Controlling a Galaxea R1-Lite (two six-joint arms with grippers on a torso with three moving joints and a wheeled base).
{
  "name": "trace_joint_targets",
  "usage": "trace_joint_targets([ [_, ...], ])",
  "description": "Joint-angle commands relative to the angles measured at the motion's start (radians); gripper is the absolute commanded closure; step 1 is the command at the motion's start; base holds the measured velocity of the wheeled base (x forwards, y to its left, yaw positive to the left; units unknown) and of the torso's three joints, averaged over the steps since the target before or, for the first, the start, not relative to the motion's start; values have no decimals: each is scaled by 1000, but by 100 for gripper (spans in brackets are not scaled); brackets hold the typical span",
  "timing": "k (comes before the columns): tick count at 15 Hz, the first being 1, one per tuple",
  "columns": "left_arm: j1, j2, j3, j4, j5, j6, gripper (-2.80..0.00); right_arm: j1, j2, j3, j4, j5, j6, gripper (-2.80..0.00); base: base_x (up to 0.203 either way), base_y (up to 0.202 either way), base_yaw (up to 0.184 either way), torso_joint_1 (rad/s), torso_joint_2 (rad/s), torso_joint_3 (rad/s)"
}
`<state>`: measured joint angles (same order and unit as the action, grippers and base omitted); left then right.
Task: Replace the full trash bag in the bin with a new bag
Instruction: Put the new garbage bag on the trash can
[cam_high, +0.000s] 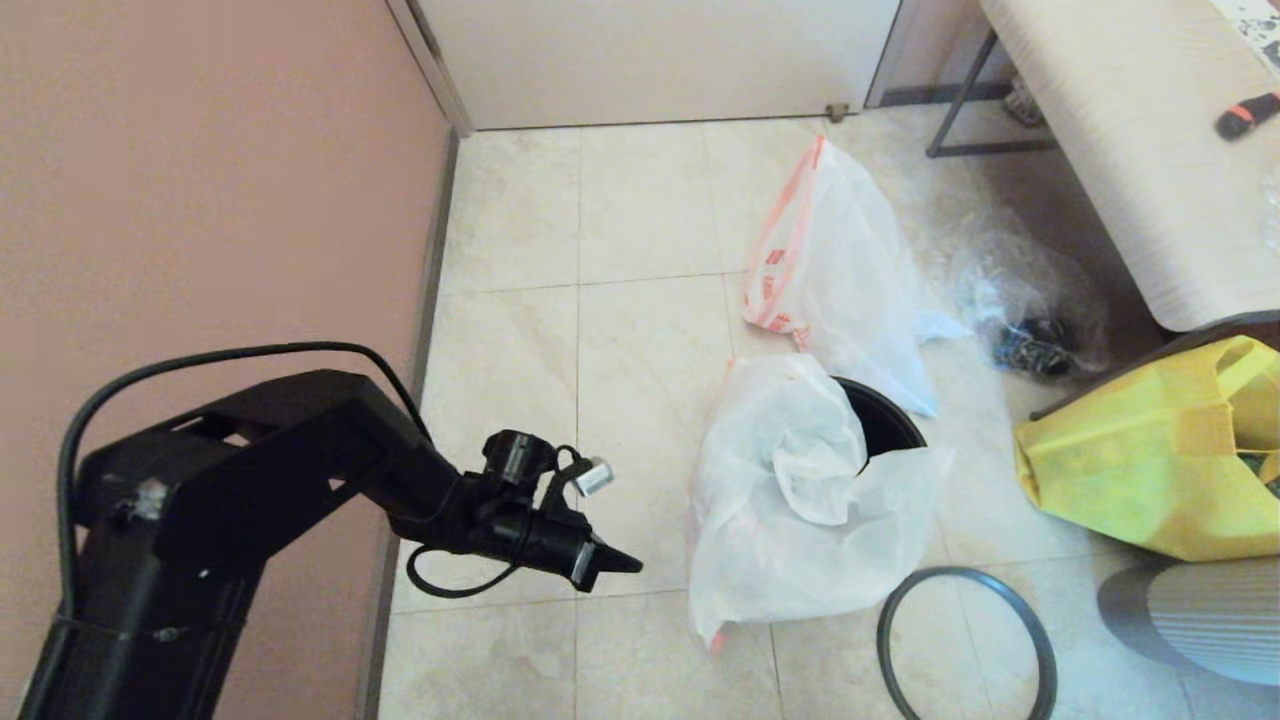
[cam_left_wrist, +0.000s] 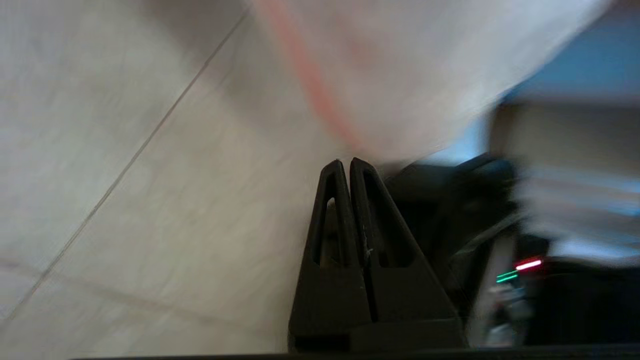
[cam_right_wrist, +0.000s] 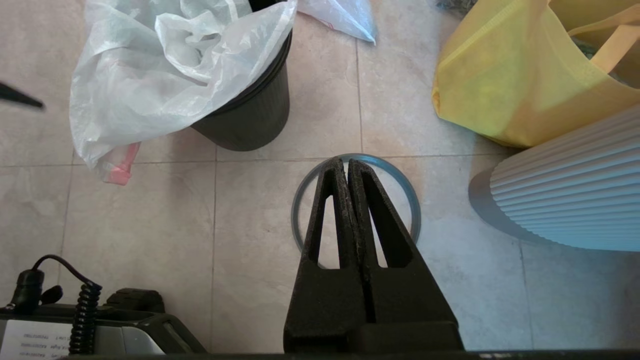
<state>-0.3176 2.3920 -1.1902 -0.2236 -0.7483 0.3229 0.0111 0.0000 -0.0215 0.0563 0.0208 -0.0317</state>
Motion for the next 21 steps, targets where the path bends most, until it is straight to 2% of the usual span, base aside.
trace_joint_targets([
  [1,-34,65,9,-7,59,64,0,1,2,0,0,1,-2,0,0,0,0,0,0,0],
  [2,-52,79,13,-8,85,77,0,1,2,0,0,1,-2,0,0,0,0,0,0,0],
  [3,-63,97,11,-14,92,81,-280,1,2,0,0,1,-1,0,0,0,0,0,0,0],
  [5,-102,138,3,-88,189,75,-280,1,2,0,0,1,-1,0,0,0,0,0,0,0],
  [6,-115,143,17,-127,221,66,-280,0,2,0,0,1,-1,0,0,0,0,0,0,0],
  [7,-122,136,41,-151,226,59,-280,1,2,0,0,1,-1,0,0,0,0,0,0,0],
  [8,-134,124,76,-180,232,57,-280,1,2,0,0,1,-1,0,0,0,0,0,0,0],
  [9,-152,117,113,-235,266,55,-280,1,2,0,0,1,-1,0,0,0,0,0,0,0],
  [11,-177,102,195,-403,339,54,-280,0,2,0,0,1,-1,0,0,0,0,0,0,0],
  [13,-231,67,303,-511,389,54,-280,1,2,0,0,1,-1,0,0,0,0,0,0,0],
  [14,-279,51,343,-572,439,53,-280,1,2,0,0,1,-1,0,0,0,0,0,0,0],
  [17,-347,86,347,-739,649,54,-280,1,2,0,0,1,-1,0,0,0,0,0,0,0],
  [21,-415,123,316,-770,860,55,-280,0,2,0,0,1,-1,0,0,0,0,0,0,0],
])
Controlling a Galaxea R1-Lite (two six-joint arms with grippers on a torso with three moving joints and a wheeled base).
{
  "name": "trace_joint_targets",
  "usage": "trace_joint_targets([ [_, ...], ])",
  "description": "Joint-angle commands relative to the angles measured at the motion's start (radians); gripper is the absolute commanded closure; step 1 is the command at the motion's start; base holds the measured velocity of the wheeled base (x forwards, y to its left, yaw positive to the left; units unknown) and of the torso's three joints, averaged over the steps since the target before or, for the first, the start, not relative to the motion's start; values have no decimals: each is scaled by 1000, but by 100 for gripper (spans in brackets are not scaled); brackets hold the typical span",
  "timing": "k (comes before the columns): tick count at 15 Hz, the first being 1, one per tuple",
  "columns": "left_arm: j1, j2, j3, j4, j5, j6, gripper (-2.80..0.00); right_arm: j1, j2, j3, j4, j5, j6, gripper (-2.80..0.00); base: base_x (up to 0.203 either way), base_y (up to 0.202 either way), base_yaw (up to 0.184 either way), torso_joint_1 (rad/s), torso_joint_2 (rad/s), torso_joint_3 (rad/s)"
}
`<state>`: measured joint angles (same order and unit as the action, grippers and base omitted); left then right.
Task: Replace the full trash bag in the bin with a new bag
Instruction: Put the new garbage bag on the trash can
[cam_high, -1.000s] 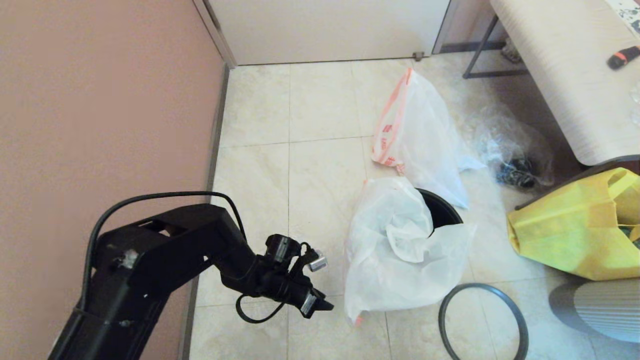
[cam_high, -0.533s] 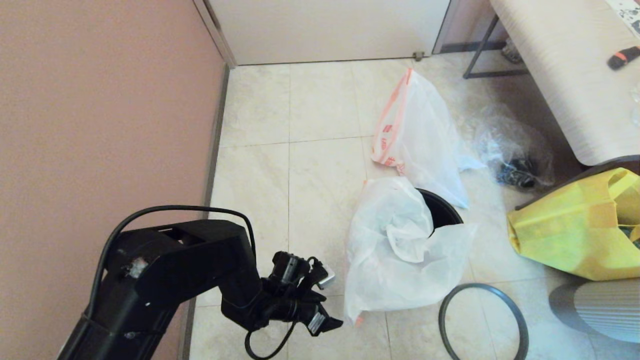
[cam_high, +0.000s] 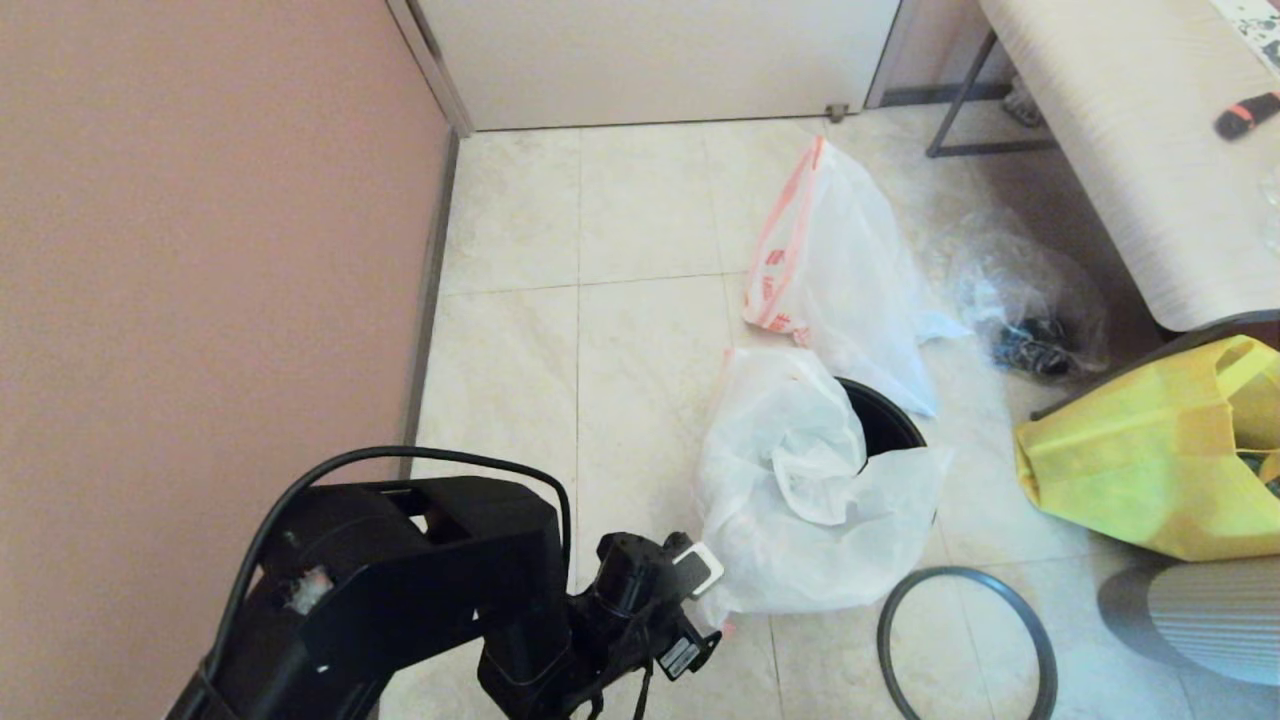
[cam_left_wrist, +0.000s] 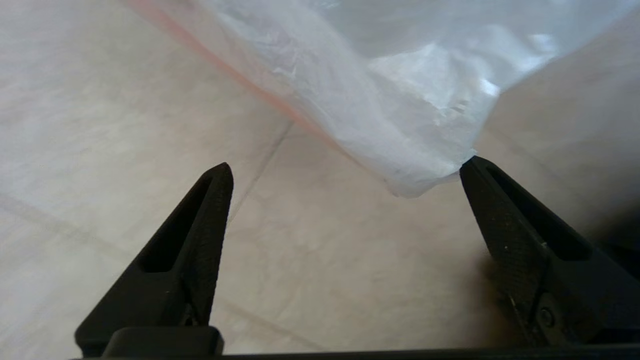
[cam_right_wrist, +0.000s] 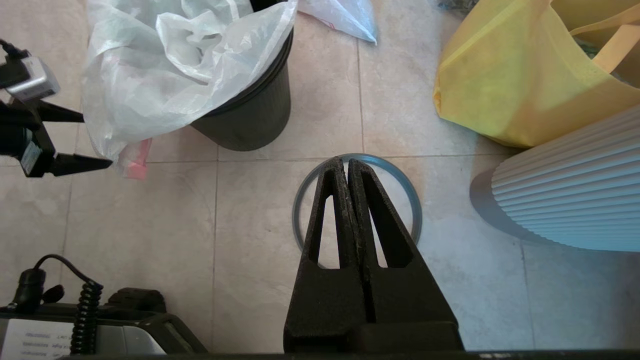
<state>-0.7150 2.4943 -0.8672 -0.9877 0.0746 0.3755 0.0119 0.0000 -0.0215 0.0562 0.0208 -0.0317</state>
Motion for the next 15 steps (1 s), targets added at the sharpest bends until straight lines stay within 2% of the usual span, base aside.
trace_joint_targets([
  [1,-26,19,5,-7,43,2,-280,0,2,0,1,1,-1,0,0,0,0,0,0,0],
  [6,-80,-53,118,-9,15,-1,-280,0,2,0,1,1,-1,0,0,0,0,0,0,0],
  [8,-88,-13,91,-49,32,3,-280,0,2,0,1,1,-1,0,0,0,0,0,0,0],
  [10,-85,59,36,-140,114,10,-280,0,2,0,1,1,-1,0,0,0,0,0,0,0],
  [11,-81,67,23,-154,128,17,-280,-1,2,0,1,1,-1,0,0,0,0,0,0,0],
  [15,-77,72,-9,-148,134,19,-280,0,2,0,1,1,-2,0,0,0,0,0,0,0],
])
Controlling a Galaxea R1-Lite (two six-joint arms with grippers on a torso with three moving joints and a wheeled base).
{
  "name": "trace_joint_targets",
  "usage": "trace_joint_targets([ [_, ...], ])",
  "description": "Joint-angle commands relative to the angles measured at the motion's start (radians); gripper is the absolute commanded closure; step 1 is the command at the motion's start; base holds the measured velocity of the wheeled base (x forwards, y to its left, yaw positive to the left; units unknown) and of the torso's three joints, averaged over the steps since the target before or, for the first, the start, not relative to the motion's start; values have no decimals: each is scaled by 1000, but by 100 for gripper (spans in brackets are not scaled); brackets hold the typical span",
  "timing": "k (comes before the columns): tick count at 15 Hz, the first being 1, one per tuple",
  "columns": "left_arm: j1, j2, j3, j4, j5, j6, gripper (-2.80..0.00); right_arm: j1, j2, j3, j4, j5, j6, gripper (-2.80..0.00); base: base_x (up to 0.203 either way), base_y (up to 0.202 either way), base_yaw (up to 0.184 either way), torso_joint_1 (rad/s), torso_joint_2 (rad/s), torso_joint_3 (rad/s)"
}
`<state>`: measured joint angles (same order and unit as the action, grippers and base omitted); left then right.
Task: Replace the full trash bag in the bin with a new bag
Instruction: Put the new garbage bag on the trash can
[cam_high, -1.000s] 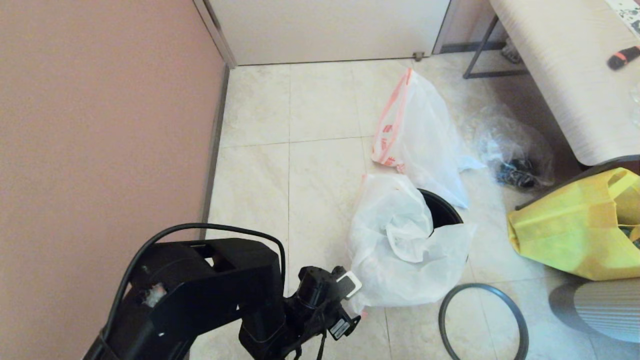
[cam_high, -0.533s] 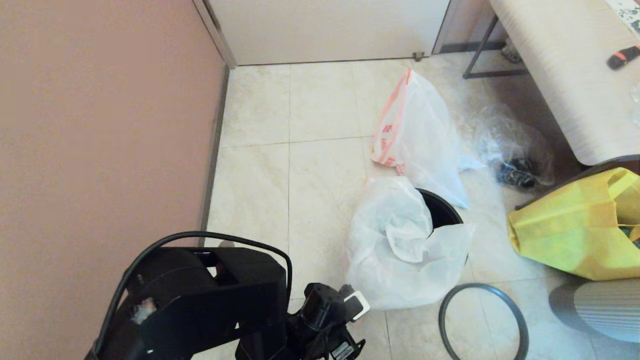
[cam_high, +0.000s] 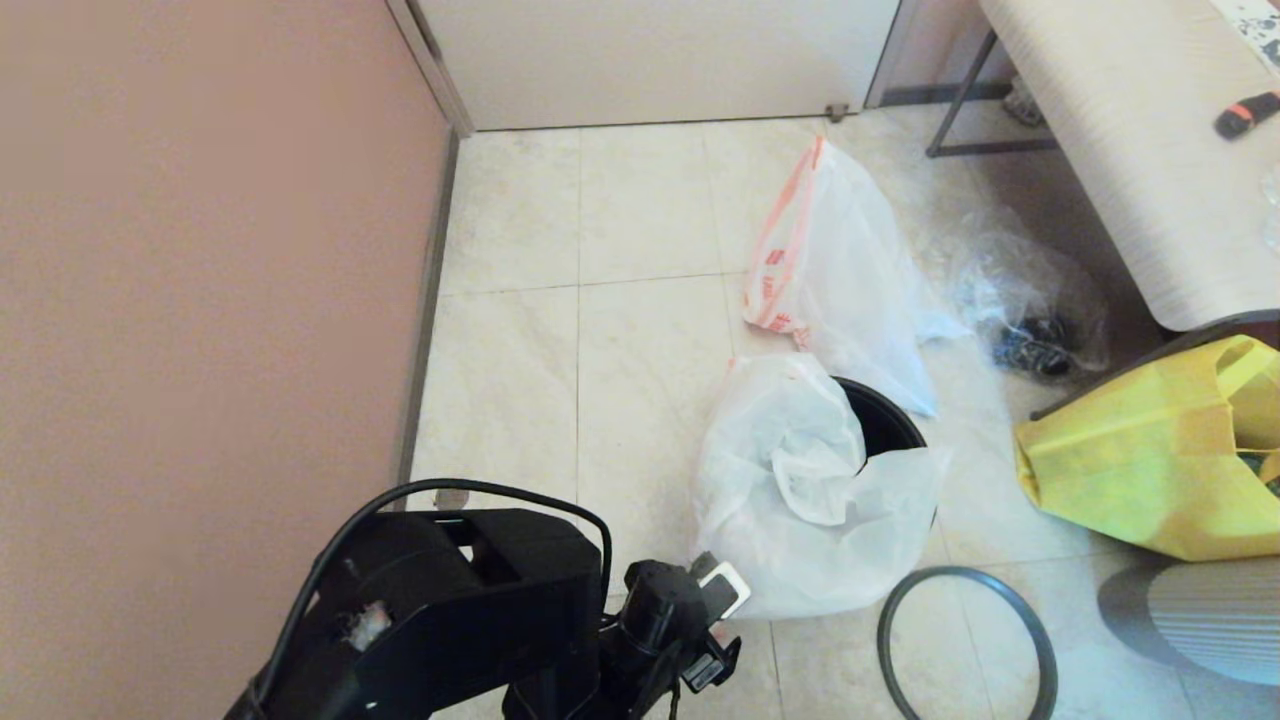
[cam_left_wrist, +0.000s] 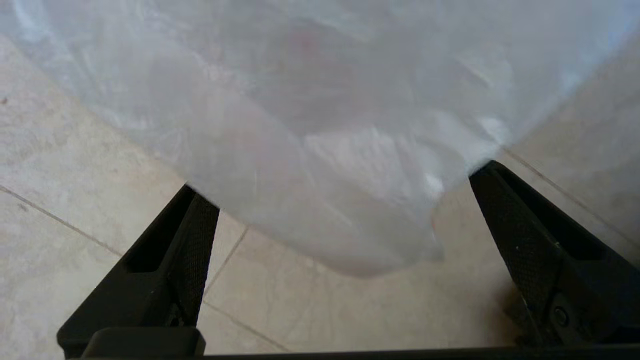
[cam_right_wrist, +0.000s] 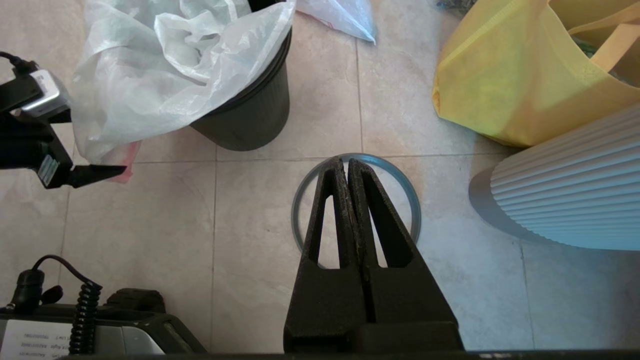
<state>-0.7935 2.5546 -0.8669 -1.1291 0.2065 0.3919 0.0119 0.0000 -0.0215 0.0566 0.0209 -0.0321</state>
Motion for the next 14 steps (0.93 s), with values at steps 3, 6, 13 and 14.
trace_joint_targets([
  [3,15,15,-16,-7,7,4,0,-1,2,0,0,1,0,0,0,0,0,0,0,0],
  [6,17,15,-18,-8,5,4,0,0,2,0,0,1,0,0,0,0,0,0,0,0],
  [13,26,-1,-28,-6,-4,-6,0,0,2,0,0,1,0,0,0,0,0,0,0,0],
  [14,28,-35,-12,-5,-5,-14,0,0,2,0,0,1,0,0,0,0,0,0,0,0],
])
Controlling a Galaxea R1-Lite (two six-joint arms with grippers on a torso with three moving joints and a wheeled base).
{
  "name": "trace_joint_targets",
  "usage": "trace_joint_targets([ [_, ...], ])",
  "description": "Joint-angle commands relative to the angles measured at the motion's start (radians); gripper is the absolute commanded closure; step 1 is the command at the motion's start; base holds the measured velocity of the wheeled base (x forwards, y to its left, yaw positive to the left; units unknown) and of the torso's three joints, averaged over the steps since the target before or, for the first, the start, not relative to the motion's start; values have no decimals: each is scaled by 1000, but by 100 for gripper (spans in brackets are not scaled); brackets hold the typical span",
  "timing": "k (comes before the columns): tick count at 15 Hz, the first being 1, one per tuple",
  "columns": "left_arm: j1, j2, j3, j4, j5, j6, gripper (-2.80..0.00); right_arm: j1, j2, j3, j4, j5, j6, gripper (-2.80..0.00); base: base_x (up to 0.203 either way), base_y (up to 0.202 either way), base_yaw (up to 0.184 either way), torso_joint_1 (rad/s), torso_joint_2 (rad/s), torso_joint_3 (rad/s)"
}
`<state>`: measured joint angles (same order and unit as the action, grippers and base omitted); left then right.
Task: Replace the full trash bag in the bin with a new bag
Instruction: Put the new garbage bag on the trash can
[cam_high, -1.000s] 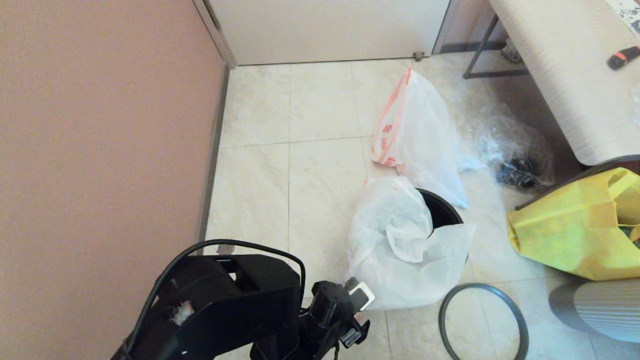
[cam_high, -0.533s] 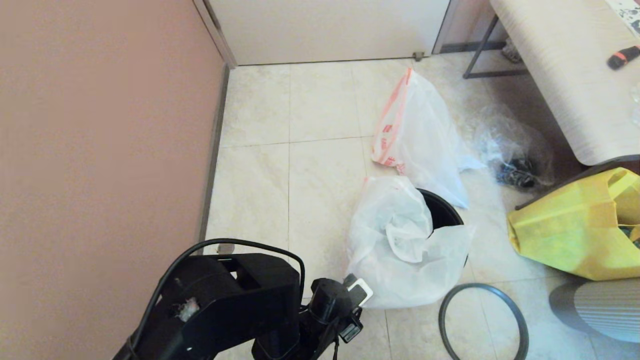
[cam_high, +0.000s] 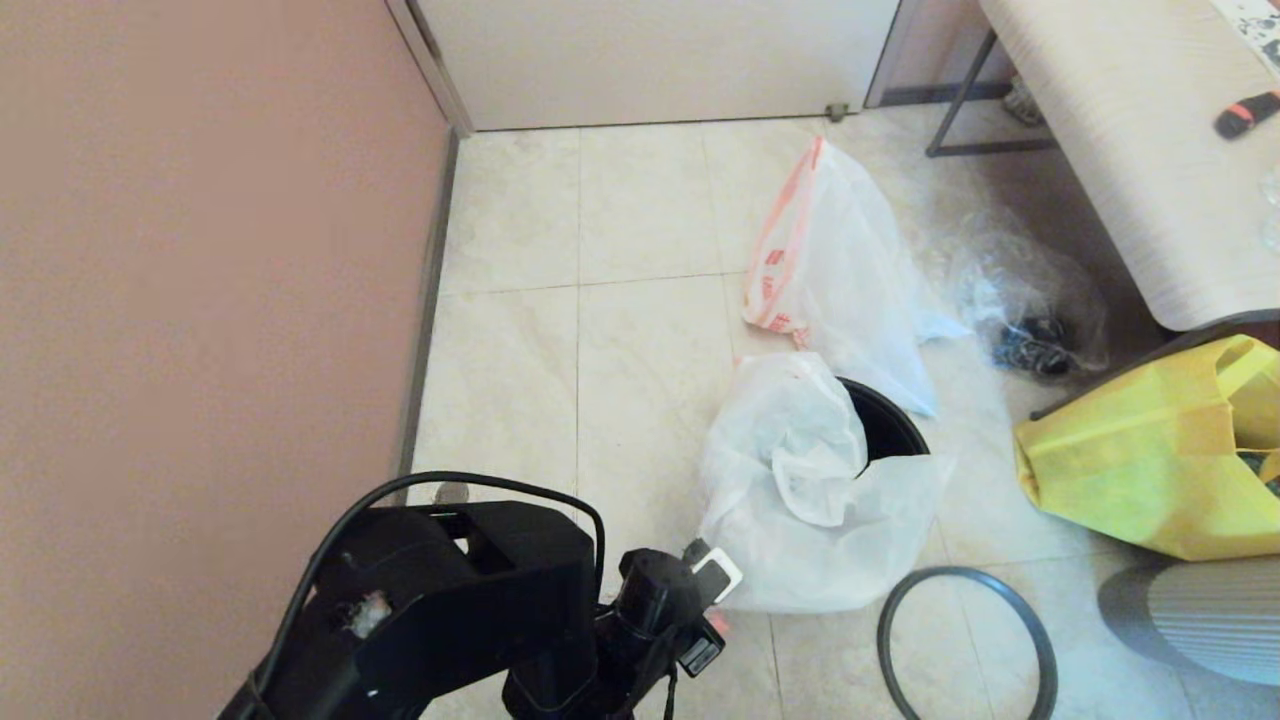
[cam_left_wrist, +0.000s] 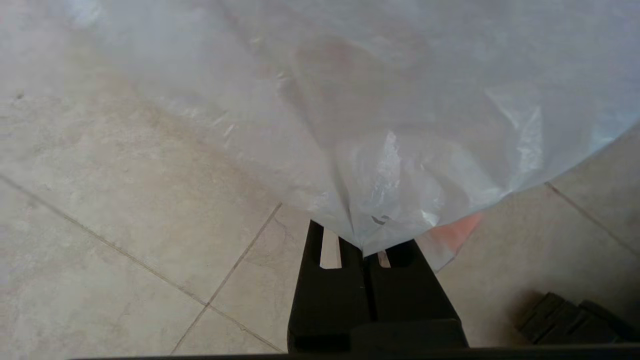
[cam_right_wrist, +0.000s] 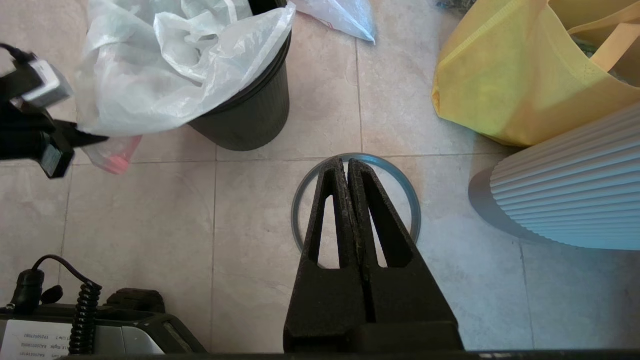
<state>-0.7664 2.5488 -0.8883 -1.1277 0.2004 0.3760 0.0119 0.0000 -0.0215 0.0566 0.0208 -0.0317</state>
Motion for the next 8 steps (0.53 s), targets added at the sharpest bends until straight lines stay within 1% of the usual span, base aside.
trace_joint_targets([
  [1,1,-76,31,-3,1,-11,0,0,2,0,0,1,-2,0,0,0,0,0,0,0],
  [3,-2,-197,67,38,-2,-34,0,0,2,0,0,1,-2,0,0,0,0,0,0,0],
  [4,-7,-268,75,83,-10,-45,0,0,2,0,0,1,-1,0,0,0,0,0,0,0],
  [5,-18,-344,75,157,-23,-59,0,0,2,0,0,1,-1,0,0,0,0,0,0,0],
  [6,-36,-411,59,263,-37,-80,0,0,2,0,0,1,-1,0,0,0,0,0,0,0],
  [7,-62,-457,23,395,-48,-105,0,0,2,0,0,1,-1,0,0,0,0,0,0,0],
  [8,-94,-490,-46,511,-55,-133,0,0,2,0,0,1,-1,0,0,0,0,0,0,0],
])
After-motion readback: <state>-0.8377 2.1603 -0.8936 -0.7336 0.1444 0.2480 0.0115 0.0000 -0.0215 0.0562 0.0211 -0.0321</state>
